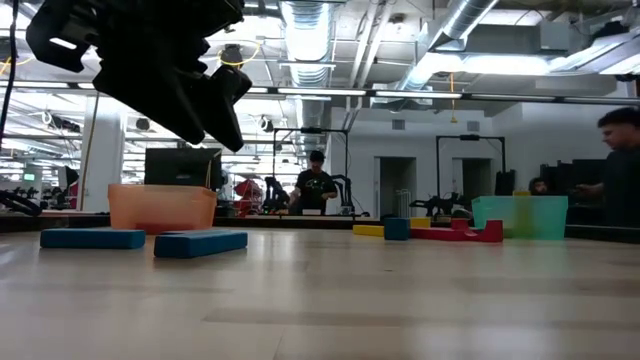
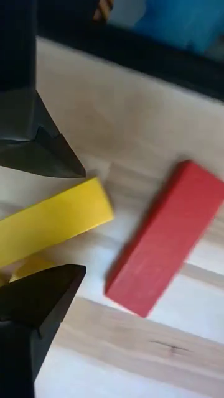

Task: Sort blocks
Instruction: Put the yellow wooden block into the green bin

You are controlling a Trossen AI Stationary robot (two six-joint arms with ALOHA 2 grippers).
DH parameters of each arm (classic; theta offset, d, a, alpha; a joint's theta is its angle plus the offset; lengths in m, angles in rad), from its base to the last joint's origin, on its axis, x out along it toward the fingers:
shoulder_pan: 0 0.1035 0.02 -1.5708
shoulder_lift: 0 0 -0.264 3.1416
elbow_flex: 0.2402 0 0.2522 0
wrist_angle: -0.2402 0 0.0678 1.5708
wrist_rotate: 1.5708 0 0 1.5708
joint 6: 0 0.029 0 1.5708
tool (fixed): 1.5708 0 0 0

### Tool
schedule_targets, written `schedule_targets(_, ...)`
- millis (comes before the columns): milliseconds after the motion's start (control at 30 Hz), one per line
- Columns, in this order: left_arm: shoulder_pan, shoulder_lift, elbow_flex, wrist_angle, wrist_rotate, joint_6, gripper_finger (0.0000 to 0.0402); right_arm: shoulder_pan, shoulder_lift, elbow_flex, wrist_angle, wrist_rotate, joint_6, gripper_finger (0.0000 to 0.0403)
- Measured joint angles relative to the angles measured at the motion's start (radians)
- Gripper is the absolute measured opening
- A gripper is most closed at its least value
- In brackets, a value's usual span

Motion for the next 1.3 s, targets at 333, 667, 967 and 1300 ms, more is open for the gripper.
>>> schedule_targets(333, 0.000, 0.000, 0.000, -0.001, 0.000, 0.004, 0.0224, -0.010, 0.057, 0.013, -0.034, -0.084, -0.046, 0.0220)
schedule_targets(667, -0.002, 0.000, 0.000, -0.001, 0.015, 0.012, 0.0224, -0.075, 0.064, 0.113, -0.121, -0.086, -0.121, 0.0091)
schedule_targets(967, -0.033, 0.000, 0.000, 0.008, 0.019, 0.019, 0.0224, -0.167, 0.064, 0.277, -0.196, -0.057, -0.193, 0.0101)
schedule_targets(1300, -0.072, 0.000, -0.066, 0.205, 0.019, 0.040, 0.0224, -0.386, 0.057, 0.509, -0.685, 0.265, -0.203, 0.0101)
